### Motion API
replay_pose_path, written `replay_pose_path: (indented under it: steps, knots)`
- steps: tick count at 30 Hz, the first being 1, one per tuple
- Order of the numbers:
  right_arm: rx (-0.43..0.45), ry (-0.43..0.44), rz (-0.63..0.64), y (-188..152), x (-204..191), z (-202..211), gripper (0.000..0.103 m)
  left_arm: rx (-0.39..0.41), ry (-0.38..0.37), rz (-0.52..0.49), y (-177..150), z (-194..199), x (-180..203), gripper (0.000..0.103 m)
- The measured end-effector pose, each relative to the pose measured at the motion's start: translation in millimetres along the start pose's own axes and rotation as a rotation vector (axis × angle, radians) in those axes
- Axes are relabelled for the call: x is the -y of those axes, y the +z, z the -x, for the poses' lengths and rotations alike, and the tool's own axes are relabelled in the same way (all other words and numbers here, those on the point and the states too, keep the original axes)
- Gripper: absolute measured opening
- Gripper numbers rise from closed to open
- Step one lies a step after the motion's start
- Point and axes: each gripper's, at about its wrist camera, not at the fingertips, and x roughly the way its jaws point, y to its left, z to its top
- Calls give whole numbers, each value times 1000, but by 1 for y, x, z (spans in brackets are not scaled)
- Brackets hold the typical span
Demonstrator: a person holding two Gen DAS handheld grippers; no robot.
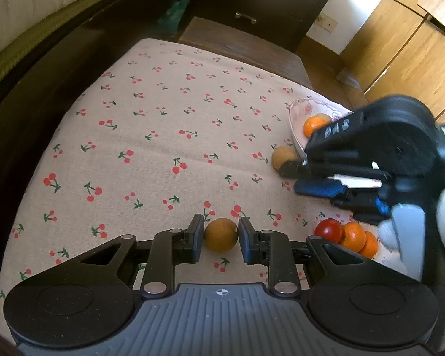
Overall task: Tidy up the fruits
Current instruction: 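Hold the tan fruit in the left gripper while moving the open right gripper beside the bowl, then close the right gripper on a tan fruit beside the bowl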
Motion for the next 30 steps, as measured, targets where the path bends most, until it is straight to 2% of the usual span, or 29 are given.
replay_pose_path:
  steps: [4,6,10,15,19,21,22,27,30]
  knots:
    - [10,7,-62,6,-5,-7,34,-4,-18,25,1,0,-5,34]
    - [21,8,-65,7,-11,-10,43,-3,-19,22,1,0,-5,34]
    - [7,-29,-54,11,-17,-21,44,-2,-30,46,3,-1,-9,34]
    - [38,-77,-1,13,-25,-26,44,-4,-53,87,2,1,-16,34]
    - [43,-137,127,12,-39,-32,42,-3,-45,68,2,3,-13,34]
    - [50,-173,225,7,-46,-34,29,0,-28,27,0,4,-7,35]
    - [54,-179,266,5,-47,-34,29,1,-24,16,0,3,-5,36]
    - [22,-79,338,0,-38,-24,28,-6,-33,34,-1,7,-10,39]
    - [28,-7,396,-12,-33,-4,28,-8,-32,39,-1,9,-13,42]
